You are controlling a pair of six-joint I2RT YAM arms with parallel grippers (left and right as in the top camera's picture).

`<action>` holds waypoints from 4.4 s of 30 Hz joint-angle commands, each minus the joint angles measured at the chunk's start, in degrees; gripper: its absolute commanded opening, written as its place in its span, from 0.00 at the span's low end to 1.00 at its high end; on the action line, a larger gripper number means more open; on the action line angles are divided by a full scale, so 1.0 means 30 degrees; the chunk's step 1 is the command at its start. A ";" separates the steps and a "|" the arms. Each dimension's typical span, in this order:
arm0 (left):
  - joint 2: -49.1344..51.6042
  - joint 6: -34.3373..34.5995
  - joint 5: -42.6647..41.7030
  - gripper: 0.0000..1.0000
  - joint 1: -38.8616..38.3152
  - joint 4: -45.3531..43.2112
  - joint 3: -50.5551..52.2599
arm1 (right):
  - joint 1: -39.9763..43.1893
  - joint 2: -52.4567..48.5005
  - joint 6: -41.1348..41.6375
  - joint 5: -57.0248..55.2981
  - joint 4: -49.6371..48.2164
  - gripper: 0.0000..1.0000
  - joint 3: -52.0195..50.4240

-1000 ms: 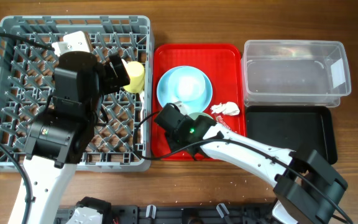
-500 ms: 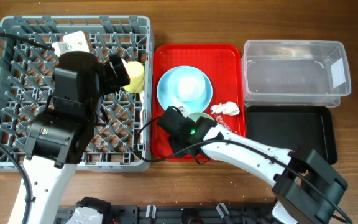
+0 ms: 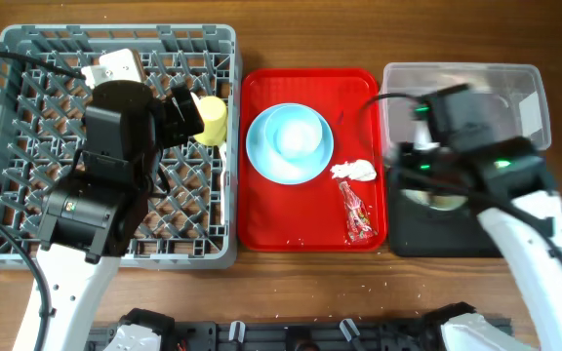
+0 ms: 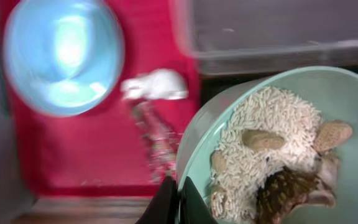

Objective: Sort waste into correct bins and load items into the dishwasher rack

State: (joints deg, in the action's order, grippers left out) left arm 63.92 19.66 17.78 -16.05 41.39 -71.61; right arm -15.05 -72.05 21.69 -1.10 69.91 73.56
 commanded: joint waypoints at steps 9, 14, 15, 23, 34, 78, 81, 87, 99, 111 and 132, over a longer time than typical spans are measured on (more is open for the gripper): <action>-0.0051 0.0168 0.0248 1.00 0.0051 -0.0051 0.0044 | 1.3763 0.1020 -0.8065 1.4790 -0.4022 0.04 -0.6972; -0.0051 0.0168 0.0248 1.00 0.0051 -0.0051 0.0044 | 1.7864 0.0984 -0.9748 1.9708 -0.6666 0.04 -0.9551; -0.0051 0.0168 0.0248 1.00 0.0051 -0.0051 0.0044 | 1.8265 0.0969 -0.9734 2.0983 -0.7694 0.04 -1.0025; -0.0051 0.0168 0.0248 1.00 0.0051 -0.0051 0.0044 | 1.8797 0.0947 -0.8262 2.6214 -1.0346 0.04 -1.1038; -0.0051 0.0168 0.0248 1.00 0.0051 -0.0051 0.0044 | 1.8797 0.0947 -0.3912 3.0949 -1.2619 0.04 -1.1045; -0.0051 0.0168 0.0248 1.00 0.0051 -0.0051 0.0044 | 1.7347 0.1523 0.3490 2.1813 -1.3886 0.05 -1.0316; -0.0051 0.0168 0.0240 1.00 0.0051 -0.0051 0.0044 | 1.1919 0.2783 0.3257 1.5314 -1.1839 0.05 -0.6754; -0.0051 0.0168 0.0248 1.00 0.0051 -0.0051 0.0044 | -0.5253 0.1698 0.2900 0.3177 -0.8706 0.04 -0.4430; -0.0051 0.0168 0.0248 1.00 0.0051 -0.0051 0.0044 | -1.1315 -0.6579 0.2040 0.1049 -1.1402 0.39 -0.4248; -0.0051 0.0168 0.0248 1.00 0.0051 -0.0051 0.0044 | -0.6346 -0.3140 0.2419 -0.0656 -0.7322 0.41 -0.6776; -0.0051 0.0168 0.0248 1.00 0.0051 -0.0051 0.0044 | -0.6346 -0.7679 0.3738 -0.3053 -1.3274 0.04 -0.8648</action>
State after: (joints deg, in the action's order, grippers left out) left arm 63.90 19.66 17.78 -16.05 41.39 -71.61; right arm -34.06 -94.59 33.26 -10.63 29.67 47.88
